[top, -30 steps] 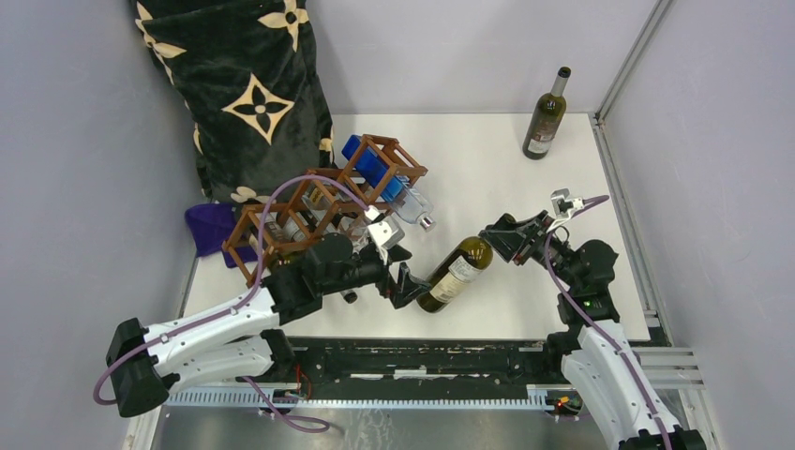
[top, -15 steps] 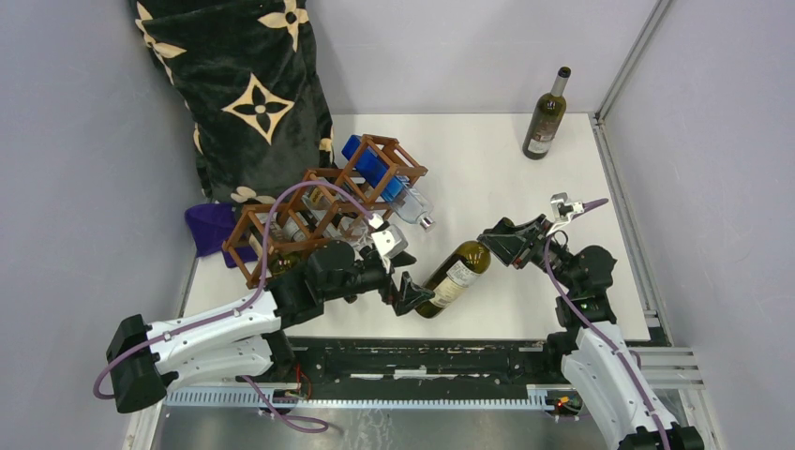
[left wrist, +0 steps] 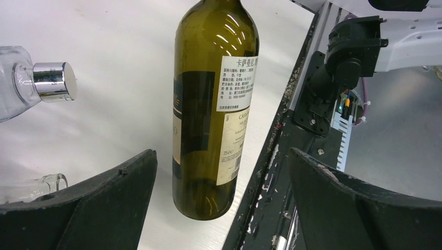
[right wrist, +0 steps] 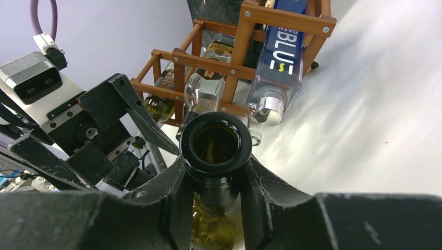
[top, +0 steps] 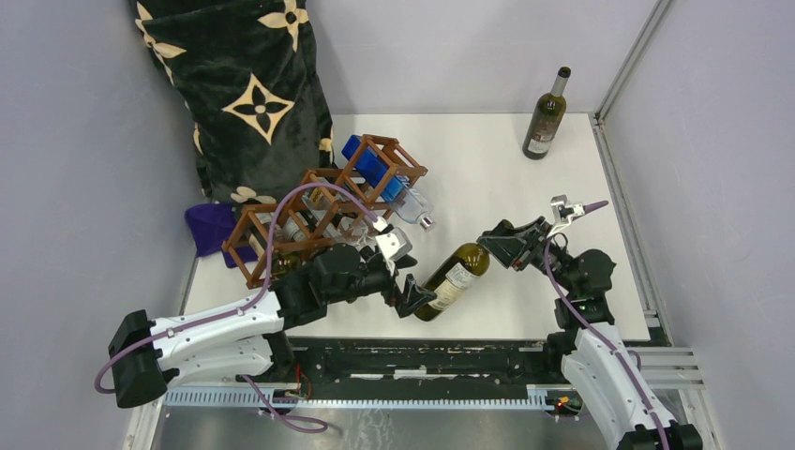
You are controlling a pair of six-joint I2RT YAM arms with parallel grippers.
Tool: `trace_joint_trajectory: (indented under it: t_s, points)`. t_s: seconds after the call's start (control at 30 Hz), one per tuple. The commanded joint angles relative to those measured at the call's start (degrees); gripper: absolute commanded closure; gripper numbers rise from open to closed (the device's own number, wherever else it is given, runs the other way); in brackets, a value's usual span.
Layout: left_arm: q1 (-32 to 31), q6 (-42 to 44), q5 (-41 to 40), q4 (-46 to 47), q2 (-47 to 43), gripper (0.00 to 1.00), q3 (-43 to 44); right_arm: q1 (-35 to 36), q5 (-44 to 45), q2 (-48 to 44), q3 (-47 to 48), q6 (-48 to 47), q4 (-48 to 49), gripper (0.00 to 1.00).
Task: Put the wine bottle on the wine rack
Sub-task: Pick up the wine bottle from the corner of the board.
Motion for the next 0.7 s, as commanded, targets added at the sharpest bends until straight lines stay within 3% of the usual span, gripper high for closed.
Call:
trace_joint_trajectory:
  t_s: [0.0, 0.43, 0.67]
  points:
    - [-0.3, 1.4, -1.4, 2.3, 0.2, 0.00, 1.2, -0.1, -0.3, -0.6, 0.8, 4.8, 9.8, 1.00]
    - [-0.3, 1.9, -4.0, -2.5, 2.8, 0.00, 5.5, -0.1, -0.7, 0.1, -0.8, 7.6, 13.6, 1.00]
    - [0.1, 3.0, 1.5, -3.2, 8.4, 0.00, 8.7, -0.1, -0.6, 0.3, -1.1, 10.5, 16.7, 1.00]
